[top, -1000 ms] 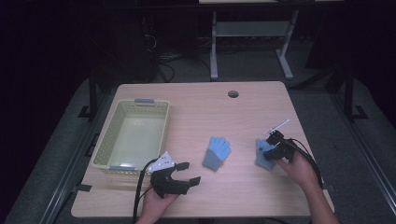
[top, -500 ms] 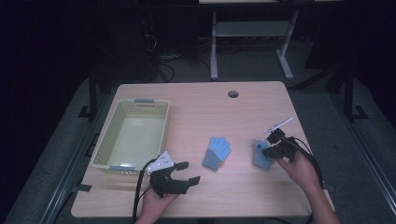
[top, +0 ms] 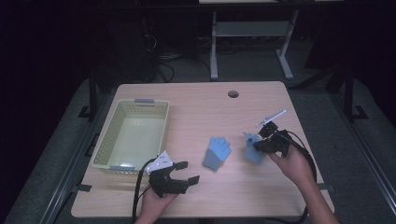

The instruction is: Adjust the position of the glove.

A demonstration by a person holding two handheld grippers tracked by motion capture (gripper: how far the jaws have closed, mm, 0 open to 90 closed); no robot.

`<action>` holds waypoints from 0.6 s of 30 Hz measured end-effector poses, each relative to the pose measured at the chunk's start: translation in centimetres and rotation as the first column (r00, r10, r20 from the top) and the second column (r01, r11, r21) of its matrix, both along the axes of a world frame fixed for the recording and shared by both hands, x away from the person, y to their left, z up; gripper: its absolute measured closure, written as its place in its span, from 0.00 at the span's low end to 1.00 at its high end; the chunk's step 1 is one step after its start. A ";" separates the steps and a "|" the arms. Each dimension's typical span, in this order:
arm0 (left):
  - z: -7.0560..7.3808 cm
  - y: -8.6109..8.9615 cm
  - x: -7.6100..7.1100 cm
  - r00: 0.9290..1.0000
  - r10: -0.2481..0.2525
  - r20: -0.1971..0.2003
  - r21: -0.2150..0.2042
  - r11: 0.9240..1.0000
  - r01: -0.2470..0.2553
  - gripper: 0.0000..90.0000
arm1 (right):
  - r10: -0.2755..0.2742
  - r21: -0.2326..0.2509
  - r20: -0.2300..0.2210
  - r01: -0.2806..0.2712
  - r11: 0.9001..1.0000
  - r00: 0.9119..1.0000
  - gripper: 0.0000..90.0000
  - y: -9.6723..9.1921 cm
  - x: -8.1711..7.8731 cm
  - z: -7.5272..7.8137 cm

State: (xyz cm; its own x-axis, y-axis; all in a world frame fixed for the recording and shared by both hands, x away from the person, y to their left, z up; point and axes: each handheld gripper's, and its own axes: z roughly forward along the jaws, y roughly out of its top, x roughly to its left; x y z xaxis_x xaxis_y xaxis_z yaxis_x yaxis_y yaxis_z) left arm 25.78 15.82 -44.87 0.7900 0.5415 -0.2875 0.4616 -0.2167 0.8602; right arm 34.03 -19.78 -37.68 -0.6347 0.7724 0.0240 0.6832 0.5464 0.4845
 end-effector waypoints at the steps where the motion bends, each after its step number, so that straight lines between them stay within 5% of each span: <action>1: 0.0 0.0 0.0 1.000 0.000 0.000 0.000 1.000 0.000 0.27 | 0.015 -0.001 0.009 -0.015 1.000 1.000 0.92 0.2 0.1 0.2; 18: 0.4 0.3 0.0 1.000 0.002 0.019 -0.001 1.000 -0.002 0.26 | 0.060 0.043 -0.007 -0.060 0.997 0.998 0.91 4.9 0.9 1.2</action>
State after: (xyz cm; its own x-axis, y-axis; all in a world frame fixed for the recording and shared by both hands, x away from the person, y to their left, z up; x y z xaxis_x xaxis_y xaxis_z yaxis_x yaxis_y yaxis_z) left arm 25.80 16.15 -44.52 0.7942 0.5430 -0.2728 0.4454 -0.2147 0.8692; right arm 34.90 -14.86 -36.49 -0.6794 0.7312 0.0614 0.6541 0.5655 0.5024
